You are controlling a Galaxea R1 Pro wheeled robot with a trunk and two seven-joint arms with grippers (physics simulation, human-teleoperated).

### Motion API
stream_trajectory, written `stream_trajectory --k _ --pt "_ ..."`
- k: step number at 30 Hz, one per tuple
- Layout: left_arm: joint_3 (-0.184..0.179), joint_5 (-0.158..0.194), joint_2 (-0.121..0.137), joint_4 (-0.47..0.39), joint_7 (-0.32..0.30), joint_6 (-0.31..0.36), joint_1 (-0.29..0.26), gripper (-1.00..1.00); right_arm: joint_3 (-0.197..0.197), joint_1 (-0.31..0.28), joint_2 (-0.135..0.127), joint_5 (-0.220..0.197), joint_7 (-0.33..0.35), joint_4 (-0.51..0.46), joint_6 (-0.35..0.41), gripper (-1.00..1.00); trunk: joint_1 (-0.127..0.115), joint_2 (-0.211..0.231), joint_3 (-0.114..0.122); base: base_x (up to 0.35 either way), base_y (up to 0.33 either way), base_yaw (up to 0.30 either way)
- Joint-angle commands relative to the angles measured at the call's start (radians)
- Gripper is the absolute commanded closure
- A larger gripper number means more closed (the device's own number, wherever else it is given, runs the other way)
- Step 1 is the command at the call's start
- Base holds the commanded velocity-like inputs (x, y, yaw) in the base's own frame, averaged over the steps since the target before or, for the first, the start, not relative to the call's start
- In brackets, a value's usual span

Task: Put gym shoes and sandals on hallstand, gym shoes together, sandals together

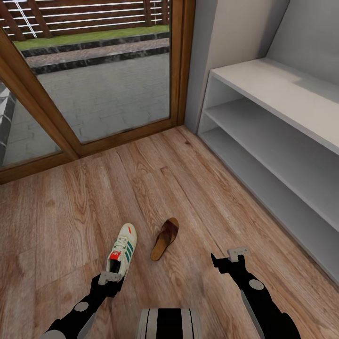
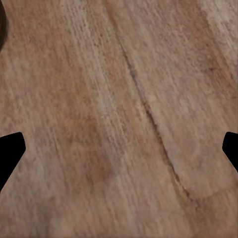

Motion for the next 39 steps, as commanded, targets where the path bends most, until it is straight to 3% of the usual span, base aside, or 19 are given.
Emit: stream_trajectory --k 1,2,25,26,39 --pt "0.005 -0.009 0.000 0.001 -0.003 -0.003 0.000 -1.00 0.000 0.000 0.000 0.008 0.003 -0.002 0.006 -1.00 0.000 0.000 -0.001 0.001 0.000 0.000" --pt "0.005 -0.009 0.000 0.001 -0.002 -0.003 0.000 1.00 0.000 0.000 0.000 0.008 0.003 -0.002 0.006 -1.00 0.000 0.000 -0.001 0.001 0.000 0.000" --pt "0.003 -0.009 -0.003 -0.001 -0.003 -0.012 0.000 1.00 0.000 0.000 -0.001 0.008 0.003 -0.003 0.006 -1.00 0.000 0.000 -0.001 0.000 0.000 0.000" --pt "0.002 -0.009 -0.004 -0.002 -0.003 -0.042 0.009 1.00 0.000 0.000 -0.002 0.008 0.003 -0.003 0.005 -1.00 -0.001 0.000 0.003 0.000 0.000 0.000" --pt "0.002 -0.010 -0.013 0.000 -0.003 -0.041 0.010 1.00 0.002 0.000 -0.002 0.008 0.003 0.004 0.004 -1.00 -0.006 0.003 0.054 0.000 0.000 0.000"
